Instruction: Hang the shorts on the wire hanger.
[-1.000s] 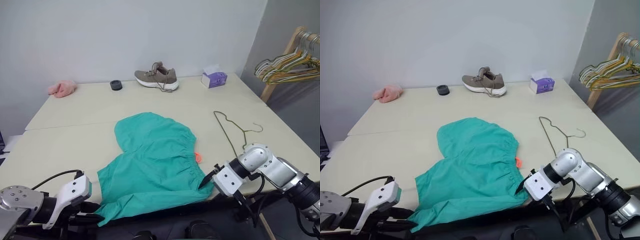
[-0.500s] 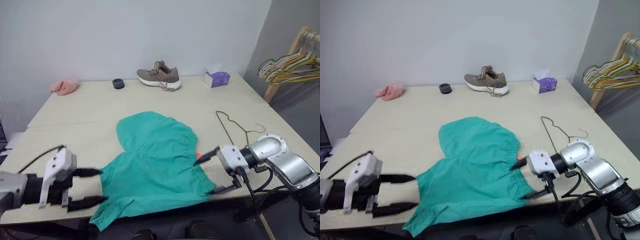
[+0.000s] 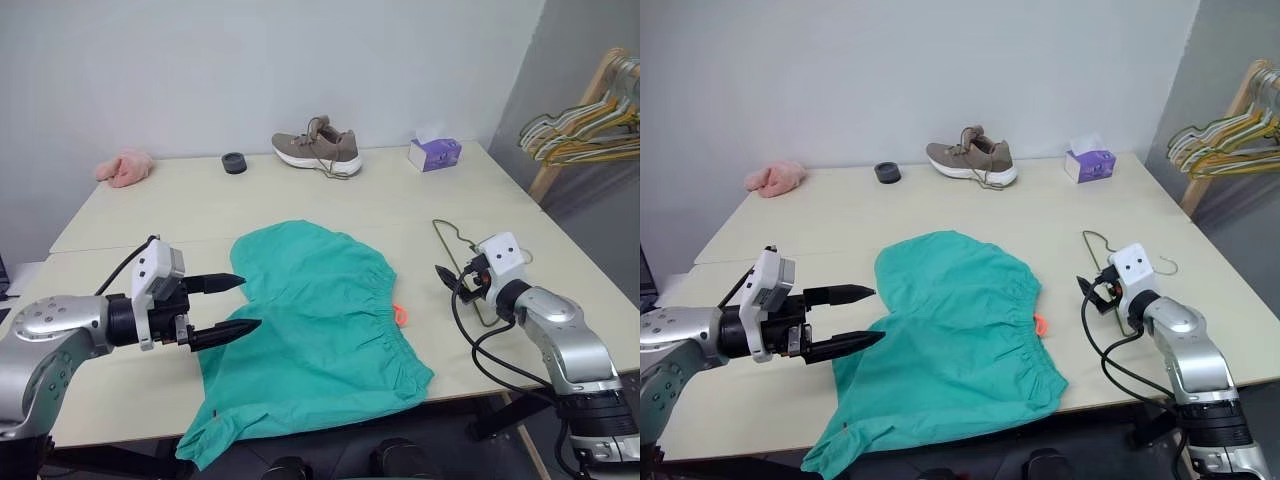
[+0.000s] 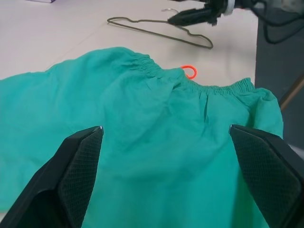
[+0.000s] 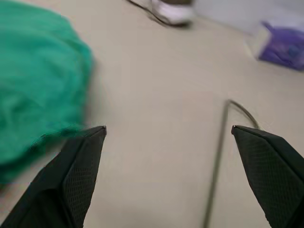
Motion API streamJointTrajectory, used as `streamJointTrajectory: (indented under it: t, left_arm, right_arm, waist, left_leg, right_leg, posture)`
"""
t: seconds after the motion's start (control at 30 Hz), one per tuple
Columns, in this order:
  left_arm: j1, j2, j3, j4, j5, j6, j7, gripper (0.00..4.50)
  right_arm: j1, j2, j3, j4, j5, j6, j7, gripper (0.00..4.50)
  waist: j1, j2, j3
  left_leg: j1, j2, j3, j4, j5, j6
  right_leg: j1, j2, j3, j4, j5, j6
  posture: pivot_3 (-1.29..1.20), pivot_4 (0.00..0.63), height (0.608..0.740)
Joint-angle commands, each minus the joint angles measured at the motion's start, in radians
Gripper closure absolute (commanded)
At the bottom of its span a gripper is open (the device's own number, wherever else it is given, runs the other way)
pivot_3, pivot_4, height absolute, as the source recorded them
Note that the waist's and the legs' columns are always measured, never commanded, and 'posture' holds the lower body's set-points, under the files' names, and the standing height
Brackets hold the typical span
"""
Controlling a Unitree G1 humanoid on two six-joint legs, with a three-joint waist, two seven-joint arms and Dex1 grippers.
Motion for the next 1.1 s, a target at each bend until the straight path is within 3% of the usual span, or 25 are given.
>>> streamJointTrajectory:
  t: [0.03, 0.3, 0.5, 0.73, 0.9, 1.1]
  left_arm:
    - [-0.046, 0.021, -0.039, 0.016, 0.01, -0.041, -0.052, 0.01]
    - [-0.146, 0.012, -0.114, 0.055, 0.034, -0.069, -0.07, 0.01]
    - [-0.194, 0.002, -0.13, 0.043, 0.025, -0.063, -0.059, 0.01]
    - [-0.191, 0.007, -0.122, 0.037, 0.024, -0.064, -0.058, 0.01]
    - [-0.181, 0.005, -0.119, 0.031, 0.023, -0.063, -0.052, 0.01]
    - [-0.212, -0.003, -0.147, 0.053, 0.034, -0.071, -0.053, 0.01]
  right_arm:
    - [-0.029, 0.019, -0.037, 0.05, -0.007, 0.058, -0.047, 0.0]
    - [-0.109, 0.009, -0.046, 0.238, -0.027, 0.131, -0.061, 0.0]
    - [-0.184, 0.018, -0.081, 0.386, 0.011, 0.174, -0.043, 0.0]
    - [-0.177, 0.013, -0.125, 0.307, 0.053, 0.132, 0.015, 0.0]
    - [-0.152, 0.024, -0.157, 0.27, 0.043, 0.119, -0.033, 0.0]
    - [-0.216, 0.039, -0.107, 0.391, -0.005, 0.148, -0.063, 0.0]
  waist:
    - [-0.012, 0.0, 0.0]
    - [-0.062, 0.001, -0.001]
    - [-0.066, 0.001, -0.002]
    - [-0.064, 0.001, -0.002]
    - [-0.064, 0.001, -0.002]
    - [-0.069, 0.001, -0.003]
  left_leg:
    - [0.0, 0.0, 0.0, 0.0, 0.0, 0.0]
    - [0.0, 0.0, 0.001, 0.0, 0.0, 0.0]
    - [0.0, 0.001, 0.001, 0.001, 0.0, 0.001]
    - [0.0, 0.001, 0.001, 0.003, 0.0, 0.001]
    - [0.0, 0.001, 0.001, 0.003, 0.0, 0.001]
    - [0.0, 0.002, 0.001, 0.003, 0.0, 0.001]
  right_leg:
    - [0.0, 0.0, 0.0, 0.0, 0.0, 0.0]
    - [0.0, 0.0, 0.001, 0.0, 0.0, 0.001]
    - [0.001, 0.001, 0.001, 0.0, 0.001, 0.002]
    - [0.001, 0.001, 0.001, 0.0, 0.002, 0.003]
    - [0.001, 0.002, 0.001, 0.0, 0.002, 0.003]
    - [0.001, 0.002, 0.001, 0.001, 0.002, 0.003]
  posture:
    - [-0.23, 0.0, 0.74]
    - [-0.22, 0.0, 0.74]
    - [-0.22, 0.0, 0.74]
    - [-0.21, 0.0, 0.74]
    - [-0.22, 0.0, 0.74]
    - [-0.23, 0.0, 0.74]
